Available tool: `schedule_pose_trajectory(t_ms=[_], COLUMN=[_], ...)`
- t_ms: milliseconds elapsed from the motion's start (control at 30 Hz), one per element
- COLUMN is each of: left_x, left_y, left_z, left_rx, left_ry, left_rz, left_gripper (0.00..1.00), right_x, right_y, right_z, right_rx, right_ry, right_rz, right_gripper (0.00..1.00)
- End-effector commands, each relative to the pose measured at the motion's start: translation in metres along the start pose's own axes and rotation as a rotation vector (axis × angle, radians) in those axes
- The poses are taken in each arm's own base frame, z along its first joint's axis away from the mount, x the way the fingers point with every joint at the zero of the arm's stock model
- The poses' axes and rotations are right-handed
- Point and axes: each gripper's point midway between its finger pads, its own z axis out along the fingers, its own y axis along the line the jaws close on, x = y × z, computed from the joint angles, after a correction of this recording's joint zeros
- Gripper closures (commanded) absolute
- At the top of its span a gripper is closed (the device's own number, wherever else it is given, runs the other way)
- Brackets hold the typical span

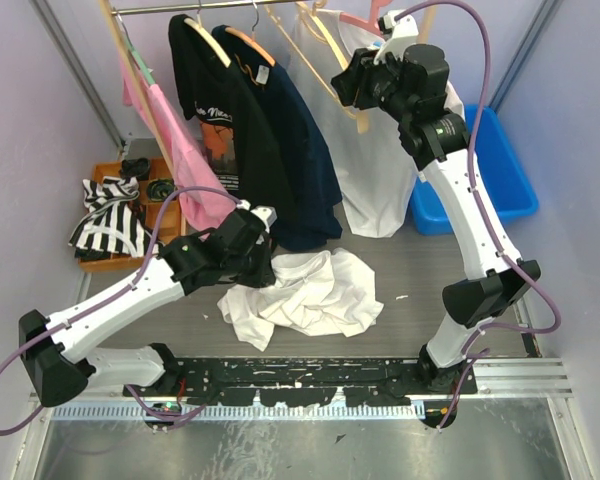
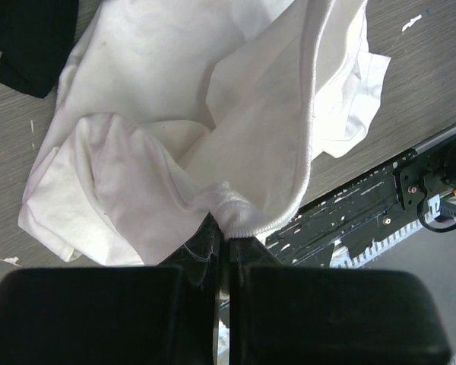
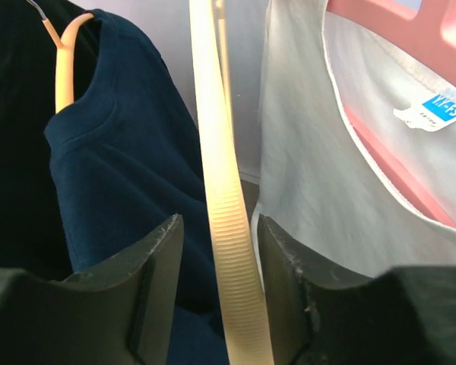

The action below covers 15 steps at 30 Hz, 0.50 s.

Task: Place the t-shirt on the hanger
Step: Pick up the hanger from the clothesline.

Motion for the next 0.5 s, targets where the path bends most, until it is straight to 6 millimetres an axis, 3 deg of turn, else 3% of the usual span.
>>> schedule_pose_trajectory(t_ms=[0, 267, 467], left_x=[-0.008, -0.01, -0.01], left_y=[-0.004, -0.004, -0.003], left_z=[-0.011, -0.016, -0.018], left_rx=[0.015, 0.018, 0.016], left_ry=[-0.031, -0.041, -0.046], left_rz=[-0.012, -0.014, -0.014], left_gripper=[1.0, 1.0, 1.0], right_x=[-0.032, -0.039, -0.042], right_y=[0.015, 0.014, 0.01], right_z=[-0.011, -0.009, -0.008], right_rx=[-0.054, -0.049, -0.028], right_ry=[-0.088, -0.105, -0.114], right_rz=[-0.001, -0.015, -0.029], right_gripper=[0.54, 0.81, 0.88])
